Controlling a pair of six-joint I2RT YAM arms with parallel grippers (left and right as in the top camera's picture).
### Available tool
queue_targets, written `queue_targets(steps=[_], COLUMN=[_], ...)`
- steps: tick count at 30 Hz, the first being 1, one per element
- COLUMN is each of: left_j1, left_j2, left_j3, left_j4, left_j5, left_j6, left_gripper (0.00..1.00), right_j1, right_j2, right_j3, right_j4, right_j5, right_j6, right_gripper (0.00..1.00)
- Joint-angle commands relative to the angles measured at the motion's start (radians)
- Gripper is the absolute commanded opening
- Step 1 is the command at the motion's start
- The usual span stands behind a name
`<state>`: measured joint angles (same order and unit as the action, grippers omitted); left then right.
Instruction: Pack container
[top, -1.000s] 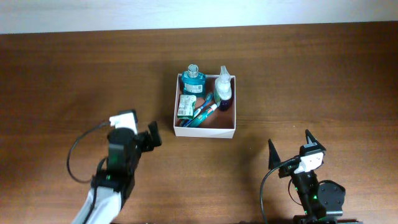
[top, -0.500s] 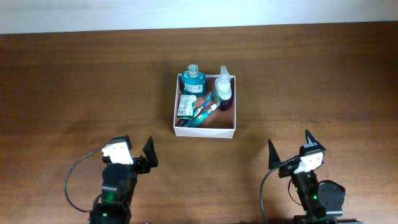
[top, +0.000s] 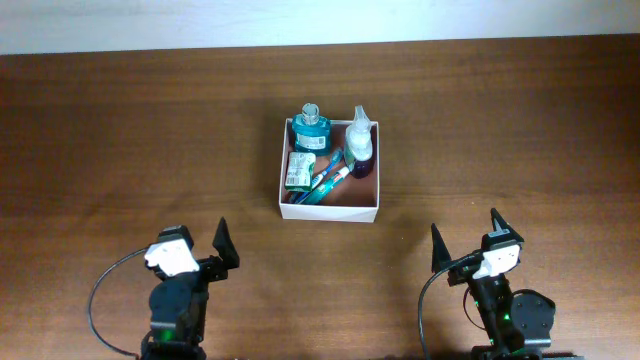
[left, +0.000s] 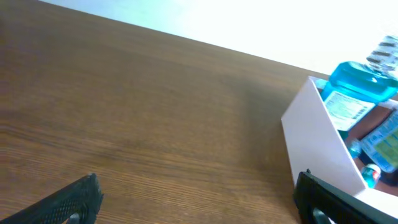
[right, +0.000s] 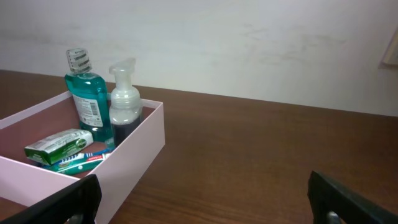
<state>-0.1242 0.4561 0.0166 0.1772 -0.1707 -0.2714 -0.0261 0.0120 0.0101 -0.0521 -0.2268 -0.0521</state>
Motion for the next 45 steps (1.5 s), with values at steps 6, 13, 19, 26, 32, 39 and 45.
queue_targets(steps=[6, 13, 19, 26, 32, 39, 45], left_j1=[0.056, 0.099, 0.101, 0.101, 0.101, 0.101, 0.101], left_j2=[-0.099, -0.182, -0.276, -0.359, -0.447, -0.451, -0.451], left_j3=[-0.007, -0.007, -0.007, -0.007, -0.007, -0.007, -0.007], left_j4=[-0.134, -0.172, -0.235, -0.245, -0.245, -0.245, -0.245], left_j5=[-0.014, -0.019, -0.017, 0.000, -0.013, -0.006, -0.006], left_j6=[0.056, 0.137, 0.257, 0.357, 0.357, 0.356, 0.356], left_gripper=[0.99, 0.99, 0.99, 0.99, 1.00, 0.99, 1.00], right_j1=[0.007, 0.007, 0.007, 0.007, 0.007, 0.007, 0.007], right_j2=[-0.008, -0.008, -0.008, -0.008, -0.008, -0.009, -0.008], right_j3=[-0.005, -0.005, -0.005, -0.005, -0.005, -0.005, -0.005], right_j4=[-0.005, -0.005, -0.005, -0.005, -0.005, -0.005, -0.005], right_j5=[0.005, 0.005, 0.005, 0.005, 0.005, 0.005, 0.005], right_j6=[0.009, 0.009, 0.009, 0.009, 0.009, 0.009, 0.009], right_gripper=[0.99, 0.98, 0.99, 0.99, 0.99, 0.99, 0.98])
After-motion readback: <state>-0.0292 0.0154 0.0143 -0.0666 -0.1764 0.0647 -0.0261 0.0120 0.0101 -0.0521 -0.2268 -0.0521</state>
